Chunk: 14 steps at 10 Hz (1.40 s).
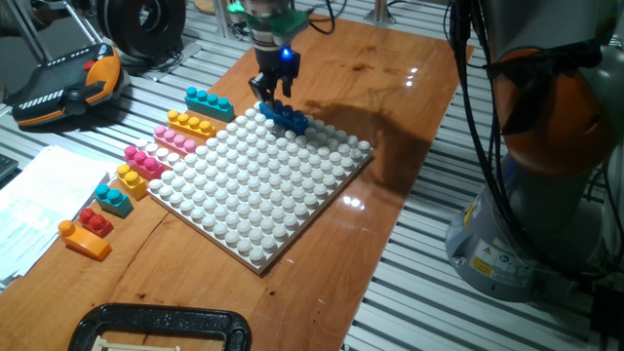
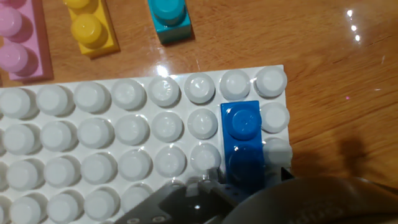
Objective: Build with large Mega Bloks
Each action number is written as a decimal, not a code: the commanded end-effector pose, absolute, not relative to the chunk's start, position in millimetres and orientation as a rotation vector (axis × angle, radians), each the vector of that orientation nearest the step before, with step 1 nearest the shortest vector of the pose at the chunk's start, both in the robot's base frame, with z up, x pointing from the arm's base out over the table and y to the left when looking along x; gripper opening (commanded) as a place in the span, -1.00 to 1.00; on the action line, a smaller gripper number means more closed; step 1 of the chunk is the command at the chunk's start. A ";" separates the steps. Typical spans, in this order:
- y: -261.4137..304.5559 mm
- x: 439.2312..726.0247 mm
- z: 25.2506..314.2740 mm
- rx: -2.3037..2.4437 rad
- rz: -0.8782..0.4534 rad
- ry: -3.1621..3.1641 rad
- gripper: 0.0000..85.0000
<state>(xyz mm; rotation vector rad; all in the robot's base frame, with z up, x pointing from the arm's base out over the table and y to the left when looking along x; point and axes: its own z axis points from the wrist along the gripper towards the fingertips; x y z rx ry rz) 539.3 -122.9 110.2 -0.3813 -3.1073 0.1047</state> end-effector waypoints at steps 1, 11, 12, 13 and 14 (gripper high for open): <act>-123.2 542.4 114.7 -0.379 0.113 -3.106 0.20; -111.6 611.5 111.2 -0.331 0.098 -3.114 -0.20; -111.8 608.6 114.4 -0.323 0.102 -3.104 -0.20; -110.3 602.9 119.9 -0.320 0.103 -3.095 -0.20; -110.3 602.9 119.9 -0.332 0.109 -3.088 -0.20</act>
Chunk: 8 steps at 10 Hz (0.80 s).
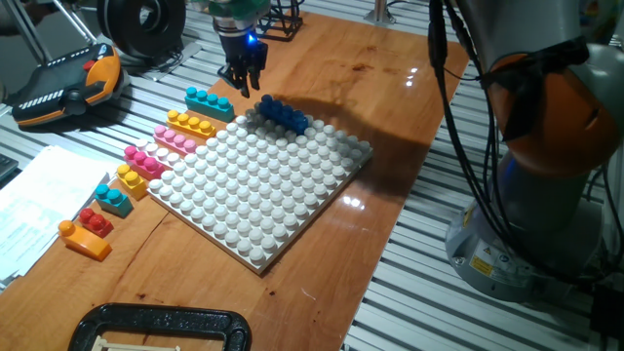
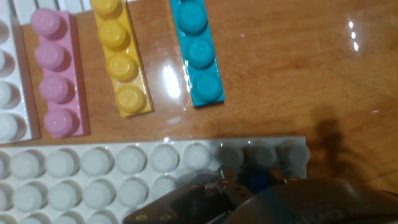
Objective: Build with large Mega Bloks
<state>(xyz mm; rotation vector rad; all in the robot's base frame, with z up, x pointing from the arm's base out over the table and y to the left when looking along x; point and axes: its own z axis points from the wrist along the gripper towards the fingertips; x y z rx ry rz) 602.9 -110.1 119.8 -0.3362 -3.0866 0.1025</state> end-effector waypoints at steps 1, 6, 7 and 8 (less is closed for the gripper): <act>-110.3 602.9 119.9 -0.343 0.098 -3.081 -0.20; -110.3 602.9 119.9 -0.322 0.119 -3.080 -0.20; -110.3 602.9 119.9 -0.286 0.117 -3.078 -0.60; -110.3 602.9 119.9 -0.276 0.102 -3.077 -0.60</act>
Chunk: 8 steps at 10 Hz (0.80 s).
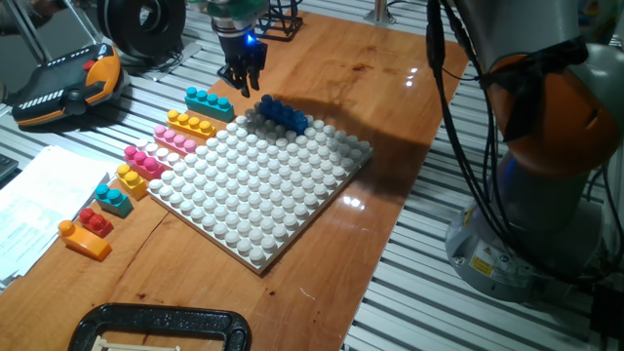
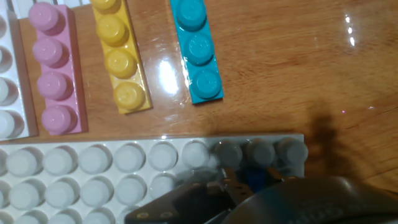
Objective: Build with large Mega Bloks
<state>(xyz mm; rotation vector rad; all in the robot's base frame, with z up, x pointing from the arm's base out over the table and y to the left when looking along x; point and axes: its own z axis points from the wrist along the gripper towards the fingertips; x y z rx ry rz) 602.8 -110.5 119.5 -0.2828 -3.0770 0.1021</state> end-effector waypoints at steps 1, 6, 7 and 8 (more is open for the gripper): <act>-110.3 602.9 119.9 -0.301 0.097 -3.087 -0.60; -115.6 643.4 110.9 -0.285 0.095 -3.104 -0.20; -116.6 653.4 110.5 -0.275 0.093 -3.100 -0.20; -114.7 661.0 109.8 -0.270 0.099 -3.105 -0.20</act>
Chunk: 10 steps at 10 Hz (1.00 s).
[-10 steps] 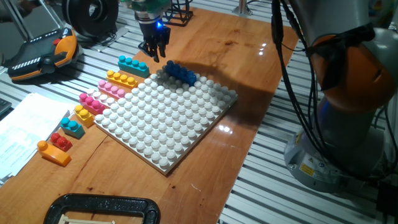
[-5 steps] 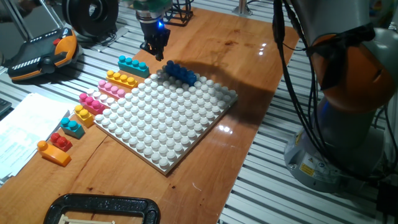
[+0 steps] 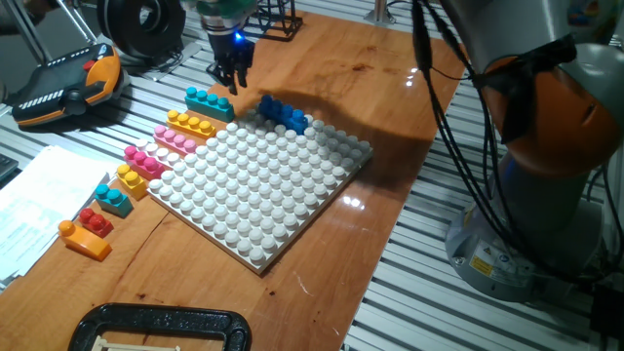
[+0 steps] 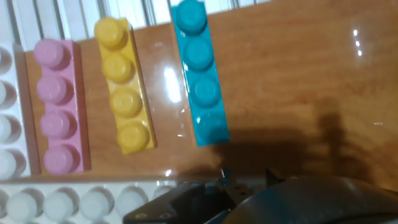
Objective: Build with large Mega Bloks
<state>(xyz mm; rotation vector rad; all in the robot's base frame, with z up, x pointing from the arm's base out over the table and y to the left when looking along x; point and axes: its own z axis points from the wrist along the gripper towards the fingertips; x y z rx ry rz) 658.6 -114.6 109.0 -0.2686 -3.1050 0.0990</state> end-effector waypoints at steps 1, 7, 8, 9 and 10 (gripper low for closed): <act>-112.9 667.6 105.0 -0.266 0.086 -3.113 -0.20; -116.3 693.9 85.9 -0.221 0.064 -3.141 -0.20; -116.8 694.5 85.5 -0.219 0.055 -3.138 -0.20; -116.7 694.1 86.1 -0.218 0.056 -3.133 -0.20; -116.7 694.1 86.1 -0.221 0.073 -3.124 -0.20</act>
